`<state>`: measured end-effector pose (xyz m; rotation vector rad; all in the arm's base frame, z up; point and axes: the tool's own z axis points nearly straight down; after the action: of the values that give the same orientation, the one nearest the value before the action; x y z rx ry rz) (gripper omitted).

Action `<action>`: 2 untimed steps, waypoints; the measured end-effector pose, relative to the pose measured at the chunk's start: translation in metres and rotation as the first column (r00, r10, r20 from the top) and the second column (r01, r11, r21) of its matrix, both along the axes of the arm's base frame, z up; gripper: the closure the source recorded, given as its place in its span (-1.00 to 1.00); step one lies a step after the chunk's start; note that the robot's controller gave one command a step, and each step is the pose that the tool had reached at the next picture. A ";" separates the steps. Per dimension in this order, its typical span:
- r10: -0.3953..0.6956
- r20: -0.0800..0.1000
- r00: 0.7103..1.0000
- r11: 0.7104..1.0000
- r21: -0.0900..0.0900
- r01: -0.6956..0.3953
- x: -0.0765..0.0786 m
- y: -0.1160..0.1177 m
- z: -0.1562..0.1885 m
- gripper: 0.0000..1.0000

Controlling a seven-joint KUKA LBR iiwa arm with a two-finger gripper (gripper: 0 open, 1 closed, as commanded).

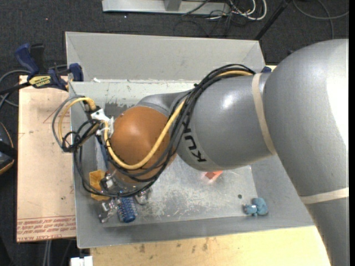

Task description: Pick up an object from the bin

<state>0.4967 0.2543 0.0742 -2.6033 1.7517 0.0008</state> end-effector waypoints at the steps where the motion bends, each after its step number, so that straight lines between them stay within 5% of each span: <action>1: -0.005 -0.001 1.000 1.000 -0.001 0.005 0.001 0.001 0.002 -1.00; 2: -0.006 0.002 1.000 1.000 0.000 0.006 0.002 0.001 0.003 1.00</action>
Offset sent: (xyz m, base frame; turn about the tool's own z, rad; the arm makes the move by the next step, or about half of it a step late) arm 0.0000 0.0000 0.0000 0.0000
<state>0.4988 0.2554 0.0773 -2.5971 1.7595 -0.0019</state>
